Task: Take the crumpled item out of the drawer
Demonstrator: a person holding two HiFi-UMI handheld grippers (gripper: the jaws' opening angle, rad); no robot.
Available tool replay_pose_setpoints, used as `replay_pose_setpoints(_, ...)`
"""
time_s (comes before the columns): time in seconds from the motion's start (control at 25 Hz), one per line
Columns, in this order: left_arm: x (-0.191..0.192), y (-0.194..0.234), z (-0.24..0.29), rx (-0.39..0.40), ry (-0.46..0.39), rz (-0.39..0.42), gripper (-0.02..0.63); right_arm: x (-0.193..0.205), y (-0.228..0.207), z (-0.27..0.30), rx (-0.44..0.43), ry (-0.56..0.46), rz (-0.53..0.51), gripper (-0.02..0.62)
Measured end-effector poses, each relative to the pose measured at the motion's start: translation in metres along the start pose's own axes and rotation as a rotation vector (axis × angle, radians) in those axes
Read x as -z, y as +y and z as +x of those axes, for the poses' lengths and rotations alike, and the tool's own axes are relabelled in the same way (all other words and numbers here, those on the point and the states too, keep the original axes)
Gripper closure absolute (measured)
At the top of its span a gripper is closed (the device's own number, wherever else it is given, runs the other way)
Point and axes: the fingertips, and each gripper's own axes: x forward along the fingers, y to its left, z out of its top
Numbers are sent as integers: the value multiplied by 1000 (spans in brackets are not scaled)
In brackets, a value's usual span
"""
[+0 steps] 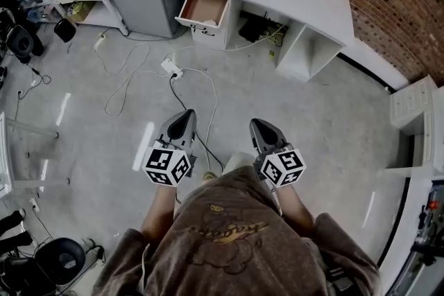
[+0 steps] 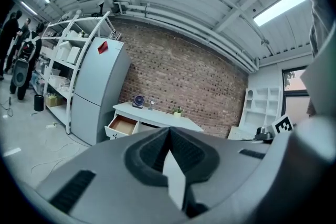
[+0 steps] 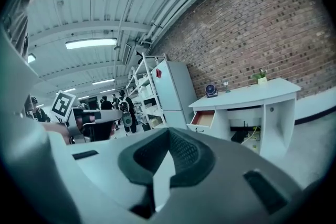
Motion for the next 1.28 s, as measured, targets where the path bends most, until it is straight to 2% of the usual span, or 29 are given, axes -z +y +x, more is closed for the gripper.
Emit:
replay_pose_setpoints(0.4, -1, 25, 22, 15, 13, -8, 600, 2, -13, 30, 46, 13, 9, 601)
replay_pose_setpoints(0.92, -17, 76, 98, -21, 25, -11, 600, -21, -57, 120, 3, 29, 17, 602)
replay_pose_setpoints(1.28, -47, 106, 177, -85, 20, -18, 600, -59, -111, 195, -69, 54, 3, 602)
